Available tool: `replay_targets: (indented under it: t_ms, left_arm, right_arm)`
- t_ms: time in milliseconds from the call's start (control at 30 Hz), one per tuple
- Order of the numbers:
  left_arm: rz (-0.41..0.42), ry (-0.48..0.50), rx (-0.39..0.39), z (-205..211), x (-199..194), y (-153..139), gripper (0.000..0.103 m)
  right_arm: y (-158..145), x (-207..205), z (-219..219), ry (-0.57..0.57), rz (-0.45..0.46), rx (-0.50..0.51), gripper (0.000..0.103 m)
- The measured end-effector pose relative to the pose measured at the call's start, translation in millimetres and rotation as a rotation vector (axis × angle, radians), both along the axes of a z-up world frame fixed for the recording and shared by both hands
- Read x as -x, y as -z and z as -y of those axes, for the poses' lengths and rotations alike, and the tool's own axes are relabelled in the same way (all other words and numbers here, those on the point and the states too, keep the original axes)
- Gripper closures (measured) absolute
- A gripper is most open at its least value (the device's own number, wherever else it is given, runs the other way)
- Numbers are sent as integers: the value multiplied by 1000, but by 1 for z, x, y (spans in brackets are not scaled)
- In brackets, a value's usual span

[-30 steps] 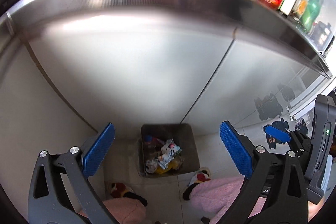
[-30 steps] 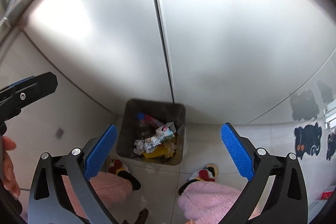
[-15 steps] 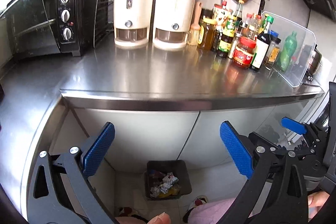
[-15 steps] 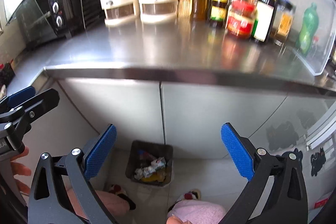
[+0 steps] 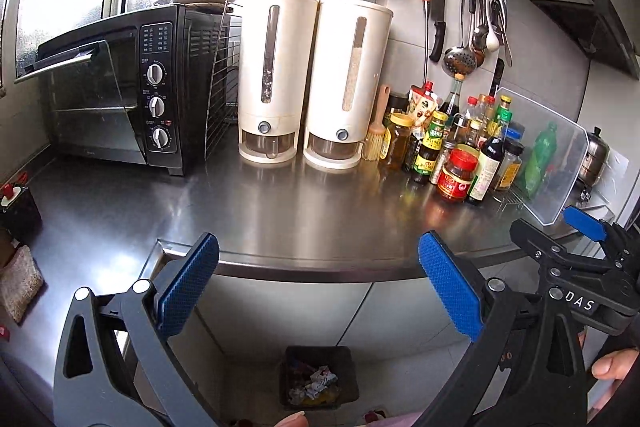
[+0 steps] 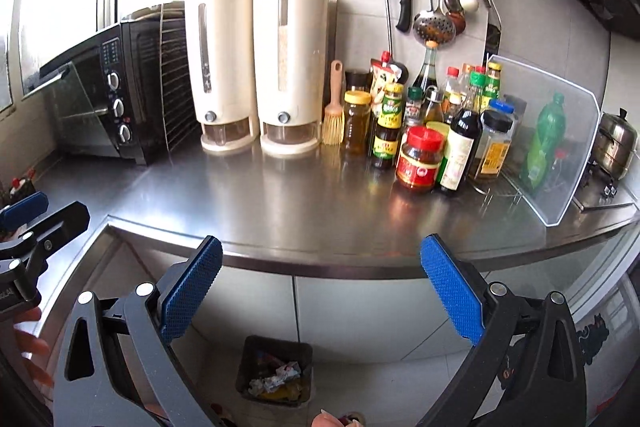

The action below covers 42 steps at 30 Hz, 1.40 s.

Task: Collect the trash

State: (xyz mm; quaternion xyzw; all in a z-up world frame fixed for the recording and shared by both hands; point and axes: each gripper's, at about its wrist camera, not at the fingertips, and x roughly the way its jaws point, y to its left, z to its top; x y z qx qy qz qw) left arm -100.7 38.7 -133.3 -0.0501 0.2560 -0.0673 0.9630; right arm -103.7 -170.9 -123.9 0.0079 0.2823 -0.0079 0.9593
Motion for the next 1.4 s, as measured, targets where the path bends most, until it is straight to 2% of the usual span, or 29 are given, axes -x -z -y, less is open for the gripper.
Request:
replay_targets:
  t_ms: [200, 333, 600, 1000, 1400]
  left_arm:
    - [30, -3, -32, 3, 1, -19, 8]
    - [50, -1, -42, 7, 4, -30, 8]
    - [88, -9, -62, 10, 9, -45, 8]
    - [121, -14, -70, 12, 16, -63, 8]
    - [124, -24, -77, 13, 17, -67, 8]
  right_arm:
    - [-31, 3, 4, 26, 48, 5, 3]
    - [-40, 4, 6, 33, 60, -23, 3]
    - [-57, 9, 7, 45, 92, -18, 3]
    - [-70, 14, 10, 45, 119, -20, 3]
    - [-76, 16, 7, 35, 127, -26, 3]
